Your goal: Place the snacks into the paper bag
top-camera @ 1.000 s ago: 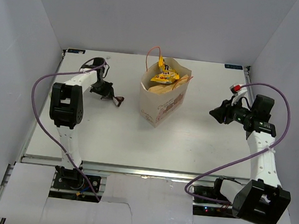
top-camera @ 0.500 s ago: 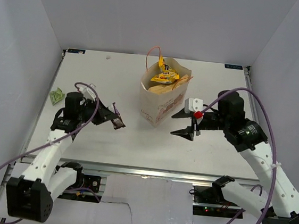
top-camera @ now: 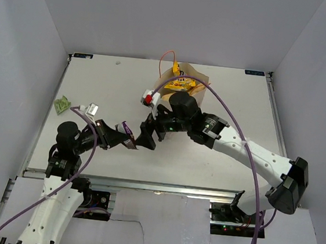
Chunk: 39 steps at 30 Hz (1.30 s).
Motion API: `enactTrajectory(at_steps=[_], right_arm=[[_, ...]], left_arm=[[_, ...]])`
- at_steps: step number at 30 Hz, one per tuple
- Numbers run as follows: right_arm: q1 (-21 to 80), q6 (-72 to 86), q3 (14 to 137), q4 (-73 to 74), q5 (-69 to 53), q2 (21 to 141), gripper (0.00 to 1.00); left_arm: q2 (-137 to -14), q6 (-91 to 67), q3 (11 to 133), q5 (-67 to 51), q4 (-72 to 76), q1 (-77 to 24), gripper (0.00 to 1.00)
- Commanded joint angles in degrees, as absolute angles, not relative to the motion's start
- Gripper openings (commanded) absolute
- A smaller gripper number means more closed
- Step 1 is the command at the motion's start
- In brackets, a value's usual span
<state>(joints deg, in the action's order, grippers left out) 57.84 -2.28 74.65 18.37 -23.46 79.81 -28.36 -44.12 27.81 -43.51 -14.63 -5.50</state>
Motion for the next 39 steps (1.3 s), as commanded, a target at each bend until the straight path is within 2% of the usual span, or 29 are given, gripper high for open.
enactTrajectory(at_steps=[1,6,10,11,23,30,36,39], right_arm=[[57.92,12.45,83.22,7.92,-18.72,82.61,0.90],[57.92,21.96,87.10,4.84,-22.23,89.28,0.90],[58.01,26.54,87.80,2.55,-24.87,92.02,1.00],[58.01,27.15,87.89,2.11,-25.66,92.37,0.95],[58.27,32.86,82.62,-1.84,-28.12,91.76,0.65],[58.80,34.28,82.70,-2.99,-28.39,93.95,0.55],[59.06,34.80,83.76,-5.88,-31.90,96.32,0.34],[58.98,34.63,84.20,-6.76,-33.30,97.12,0.17]], left_arm=[[-23.93,-44.56,28.21,-46.23,-14.59,-5.80,0.09],[-17.50,-43.59,27.86,-44.74,-16.61,-5.80,0.12],[-14.94,-42.89,28.47,-43.07,-17.67,-5.80,0.16],[-15.03,-42.80,28.65,-43.15,-17.75,-5.80,0.16],[-16.61,-43.06,30.41,-42.63,-17.49,-5.80,0.17],[-15.38,-44.47,30.24,-42.54,-17.49,-5.80,0.19],[-15.03,-45.70,30.32,-41.40,-17.67,-5.80,0.25],[-15.38,-45.53,31.29,-40.61,-18.37,-5.80,0.30]])
